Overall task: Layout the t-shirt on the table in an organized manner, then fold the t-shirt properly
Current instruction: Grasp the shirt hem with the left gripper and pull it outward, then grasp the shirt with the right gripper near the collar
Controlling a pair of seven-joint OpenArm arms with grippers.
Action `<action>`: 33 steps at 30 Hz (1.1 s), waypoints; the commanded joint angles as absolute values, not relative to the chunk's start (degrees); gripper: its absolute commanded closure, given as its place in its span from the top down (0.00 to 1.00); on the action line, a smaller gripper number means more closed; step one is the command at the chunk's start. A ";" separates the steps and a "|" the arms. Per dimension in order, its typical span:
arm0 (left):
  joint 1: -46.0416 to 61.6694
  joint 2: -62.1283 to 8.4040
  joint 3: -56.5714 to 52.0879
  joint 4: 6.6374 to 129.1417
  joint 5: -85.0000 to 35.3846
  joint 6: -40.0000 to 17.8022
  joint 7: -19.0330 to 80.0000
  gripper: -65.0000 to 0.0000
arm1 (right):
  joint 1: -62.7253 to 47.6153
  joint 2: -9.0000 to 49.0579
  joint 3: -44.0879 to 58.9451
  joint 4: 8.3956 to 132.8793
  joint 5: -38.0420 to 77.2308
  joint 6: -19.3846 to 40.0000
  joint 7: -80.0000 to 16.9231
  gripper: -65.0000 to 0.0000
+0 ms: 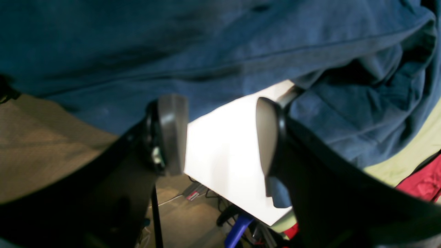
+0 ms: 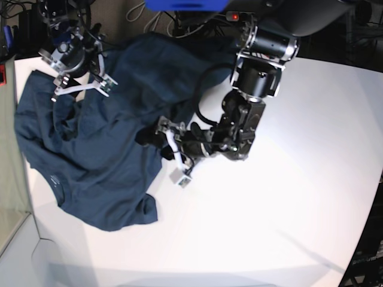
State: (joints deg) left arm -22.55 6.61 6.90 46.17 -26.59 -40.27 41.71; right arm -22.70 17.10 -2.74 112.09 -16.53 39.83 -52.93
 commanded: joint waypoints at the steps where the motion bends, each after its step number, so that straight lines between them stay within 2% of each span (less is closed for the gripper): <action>1: -23.43 6.90 7.96 46.55 -25.89 -40.00 41.71 0.77 | -22.64 17.36 -2.51 113.19 -16.66 40.00 -52.70 0.49; 2: -23.43 6.99 9.01 46.55 -25.27 -40.00 41.27 0.67 | -22.64 17.36 -2.51 113.19 -16.66 40.00 -52.70 0.49; 6: -23.52 8.22 11.74 46.55 -21.76 -40.00 40.57 0.07 | -22.64 17.36 -2.51 113.19 -16.66 40.00 -52.70 0.49; 7: -23.60 8.48 11.74 46.55 -20.70 -40.00 40.31 0.00 | -22.73 17.36 -2.51 113.19 -16.66 40.00 -52.70 0.49; 9: -23.78 8.66 11.74 46.73 -18.77 -37.23 39.52 0.03 | -22.73 17.36 -2.51 113.19 -16.66 40.00 -52.70 0.49; 13: -26.33 8.13 11.74 46.73 -18.24 -33.45 36.35 0.00 | -22.64 17.45 -2.42 113.19 -16.66 40.00 -52.70 0.49; 22: -36.18 4.88 11.82 45.76 -17.80 -33.01 35.65 0.00 | -22.55 17.63 0.13 113.27 -16.75 40.00 -52.62 0.49; 30: -46.20 1.45 11.91 30.81 -15.08 -33.01 27.38 0.00 | -21.32 19.03 0.57 113.27 -16.75 40.00 -52.79 0.49; 33: -46.81 1.36 12.09 29.41 -14.46 -33.01 26.07 0.00 | -21.41 18.95 0.66 113.71 -16.75 40.00 -52.79 0.49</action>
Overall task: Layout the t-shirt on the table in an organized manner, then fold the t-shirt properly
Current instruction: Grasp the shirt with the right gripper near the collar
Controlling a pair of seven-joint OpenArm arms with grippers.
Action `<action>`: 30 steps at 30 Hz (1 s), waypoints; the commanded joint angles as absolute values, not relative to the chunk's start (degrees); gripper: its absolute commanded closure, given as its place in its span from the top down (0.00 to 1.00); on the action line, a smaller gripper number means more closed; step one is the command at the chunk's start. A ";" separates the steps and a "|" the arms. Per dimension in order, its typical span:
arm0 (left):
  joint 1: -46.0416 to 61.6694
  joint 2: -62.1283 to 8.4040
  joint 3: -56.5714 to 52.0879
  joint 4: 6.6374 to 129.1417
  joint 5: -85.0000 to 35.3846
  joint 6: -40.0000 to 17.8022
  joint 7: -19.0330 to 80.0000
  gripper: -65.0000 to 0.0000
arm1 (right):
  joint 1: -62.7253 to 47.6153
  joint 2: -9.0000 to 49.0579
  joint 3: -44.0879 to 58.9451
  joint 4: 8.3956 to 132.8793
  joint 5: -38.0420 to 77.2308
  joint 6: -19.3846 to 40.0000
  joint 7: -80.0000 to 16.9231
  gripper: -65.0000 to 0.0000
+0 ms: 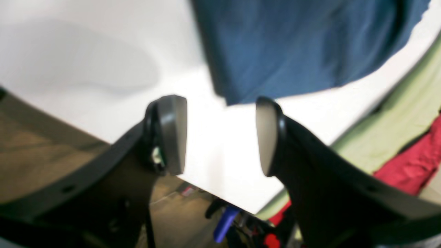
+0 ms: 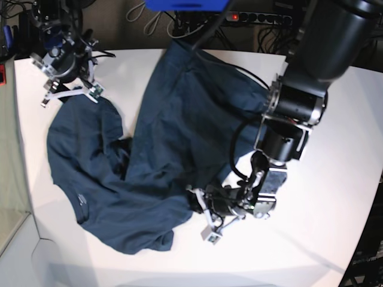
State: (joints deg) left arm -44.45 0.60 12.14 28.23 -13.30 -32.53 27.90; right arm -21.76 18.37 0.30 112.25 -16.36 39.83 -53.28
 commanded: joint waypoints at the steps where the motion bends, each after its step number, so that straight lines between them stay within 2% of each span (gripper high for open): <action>1: -46.81 1.36 12.09 29.41 -14.46 -33.01 26.07 0.00 | -21.41 18.86 0.66 114.59 -16.75 40.00 -52.79 0.49; 7: -45.85 1.63 12.00 29.41 -14.55 -33.01 25.98 0.00 | -18.86 11.82 0.22 116.97 -16.75 40.00 -52.79 0.50; 14: -44.00 1.71 12.00 29.49 -14.99 -33.01 25.98 0.00 | -13.93 -0.66 0.04 116.79 -16.75 40.00 -52.79 0.50; 19: -43.38 1.63 11.82 29.49 -14.99 -33.01 26.07 0.00 | -13.58 -5.67 -0.31 115.74 -16.57 40.00 -52.79 0.50; 30: -42.33 1.63 12.00 29.49 -14.99 -33.01 26.33 0.00 | -12.09 -8.48 -6.37 110.64 -16.57 40.00 -52.88 0.50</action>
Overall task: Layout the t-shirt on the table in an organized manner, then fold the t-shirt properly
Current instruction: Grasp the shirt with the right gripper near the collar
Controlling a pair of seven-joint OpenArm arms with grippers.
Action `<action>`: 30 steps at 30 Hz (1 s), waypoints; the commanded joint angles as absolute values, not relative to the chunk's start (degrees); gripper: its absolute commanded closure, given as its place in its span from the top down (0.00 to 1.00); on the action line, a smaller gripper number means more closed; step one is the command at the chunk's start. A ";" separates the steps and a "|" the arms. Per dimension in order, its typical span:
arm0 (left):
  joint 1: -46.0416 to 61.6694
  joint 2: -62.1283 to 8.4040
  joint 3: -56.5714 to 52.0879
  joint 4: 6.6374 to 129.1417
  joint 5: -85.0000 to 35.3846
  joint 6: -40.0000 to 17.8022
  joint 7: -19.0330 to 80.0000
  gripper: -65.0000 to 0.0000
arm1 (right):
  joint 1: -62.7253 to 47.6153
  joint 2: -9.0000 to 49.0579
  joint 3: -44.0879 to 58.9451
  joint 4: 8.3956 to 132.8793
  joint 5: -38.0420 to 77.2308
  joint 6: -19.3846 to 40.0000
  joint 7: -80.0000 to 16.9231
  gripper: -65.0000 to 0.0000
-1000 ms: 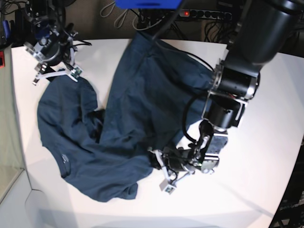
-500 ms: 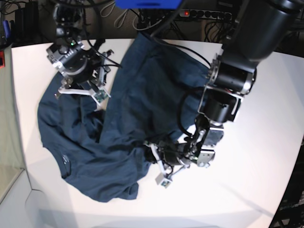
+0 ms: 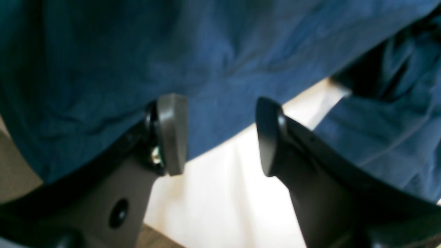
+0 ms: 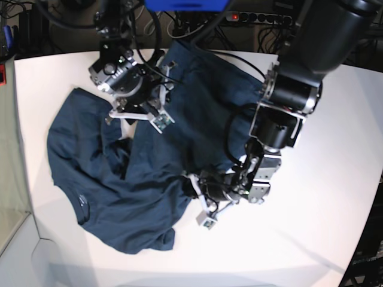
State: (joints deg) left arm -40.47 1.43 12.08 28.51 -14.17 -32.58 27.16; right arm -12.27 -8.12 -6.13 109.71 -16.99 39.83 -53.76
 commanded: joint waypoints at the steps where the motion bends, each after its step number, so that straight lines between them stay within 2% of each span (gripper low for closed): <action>1: -42.33 1.63 11.91 29.49 -14.99 -33.01 26.33 0.00 | -12.09 -8.48 -6.55 110.64 -16.48 40.00 -53.32 0.50; 5: -42.24 1.63 11.91 29.49 -14.99 -33.01 26.42 0.00 | -11.91 -9.00 -6.73 110.73 -16.31 40.00 -57.01 0.51; 10: -42.24 1.54 11.91 29.49 -14.99 -33.01 26.42 0.00 | -11.91 -9.00 -6.55 110.90 -16.04 40.00 -60.70 0.63; 13: -42.15 1.54 12.09 29.49 -14.99 -33.01 26.42 0.00 | -11.91 -9.00 -6.46 110.81 -12.79 40.00 -62.11 0.66; 21: -41.19 1.63 12.09 29.49 -14.55 -33.01 26.42 0.00 | -11.30 -9.00 -6.64 109.58 -9.45 40.00 -62.55 0.67; 30: -41.10 1.54 12.18 29.49 -14.55 -33.01 26.42 0.00 | -9.89 -9.00 -6.64 101.05 -9.36 40.00 -62.11 0.66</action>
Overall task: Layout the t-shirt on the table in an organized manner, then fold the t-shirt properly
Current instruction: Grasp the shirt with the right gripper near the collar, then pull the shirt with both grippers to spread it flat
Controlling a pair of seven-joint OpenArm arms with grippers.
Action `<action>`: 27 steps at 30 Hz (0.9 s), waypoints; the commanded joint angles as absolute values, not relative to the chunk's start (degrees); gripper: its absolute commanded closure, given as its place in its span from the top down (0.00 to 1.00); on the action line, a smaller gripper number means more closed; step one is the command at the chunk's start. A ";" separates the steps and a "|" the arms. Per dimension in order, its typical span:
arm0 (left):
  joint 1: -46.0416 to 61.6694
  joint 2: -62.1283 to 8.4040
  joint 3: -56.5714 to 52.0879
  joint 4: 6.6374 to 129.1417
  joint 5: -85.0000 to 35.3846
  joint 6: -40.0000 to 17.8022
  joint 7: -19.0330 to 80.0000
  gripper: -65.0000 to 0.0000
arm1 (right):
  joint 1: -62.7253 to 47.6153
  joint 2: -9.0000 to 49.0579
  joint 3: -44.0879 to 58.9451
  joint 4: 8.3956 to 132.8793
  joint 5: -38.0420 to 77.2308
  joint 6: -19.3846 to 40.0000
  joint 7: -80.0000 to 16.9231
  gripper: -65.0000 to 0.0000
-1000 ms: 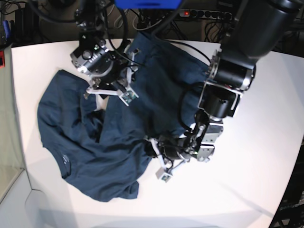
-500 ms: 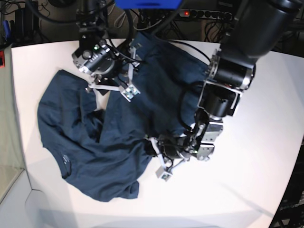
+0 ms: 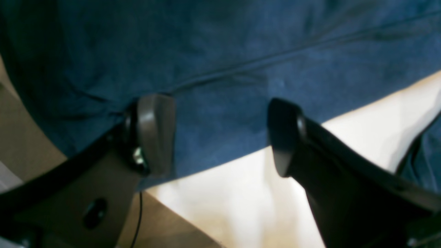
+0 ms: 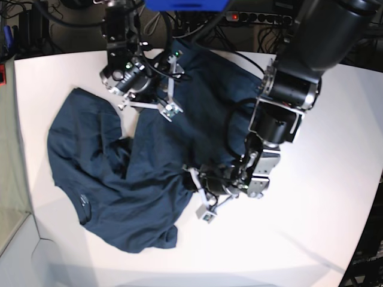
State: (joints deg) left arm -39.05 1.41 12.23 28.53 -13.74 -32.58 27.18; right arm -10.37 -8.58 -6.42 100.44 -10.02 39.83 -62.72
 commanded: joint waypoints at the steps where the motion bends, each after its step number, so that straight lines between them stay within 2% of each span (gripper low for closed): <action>1: -41.10 1.54 12.18 29.49 -14.55 -33.01 26.42 0.00 | -9.89 -9.00 -6.64 100.53 -9.36 40.00 -62.11 0.66; 6: -41.19 1.36 12.18 29.49 -14.55 -33.01 26.33 0.00 | -9.80 -9.00 -6.64 96.57 -7.52 40.00 -62.02 0.66; 8: -41.19 1.36 12.18 29.49 -14.55 -33.01 26.24 0.00 | -9.80 -9.00 -6.81 95.52 -4.44 40.00 -62.02 0.61; 10: -41.19 1.27 12.18 29.49 -14.55 -33.01 26.24 0.00 | -10.15 -9.00 -6.90 95.52 -1.54 40.00 -62.02 0.46; 14: -41.36 0.66 12.18 29.49 -14.55 -33.01 26.07 0.00 | -10.59 -9.00 -6.90 95.69 -0.48 40.00 -62.55 0.00; 17: -41.45 0.31 12.18 29.49 -14.55 -33.01 26.07 0.00 | -11.91 -9.00 -6.99 96.31 -0.48 40.00 -62.55 0.02; 27: -43.12 -0.48 11.91 29.49 -14.55 -33.01 26.15 0.00 | -20.70 -4.18 -6.90 113.01 -0.40 40.00 -62.55 0.00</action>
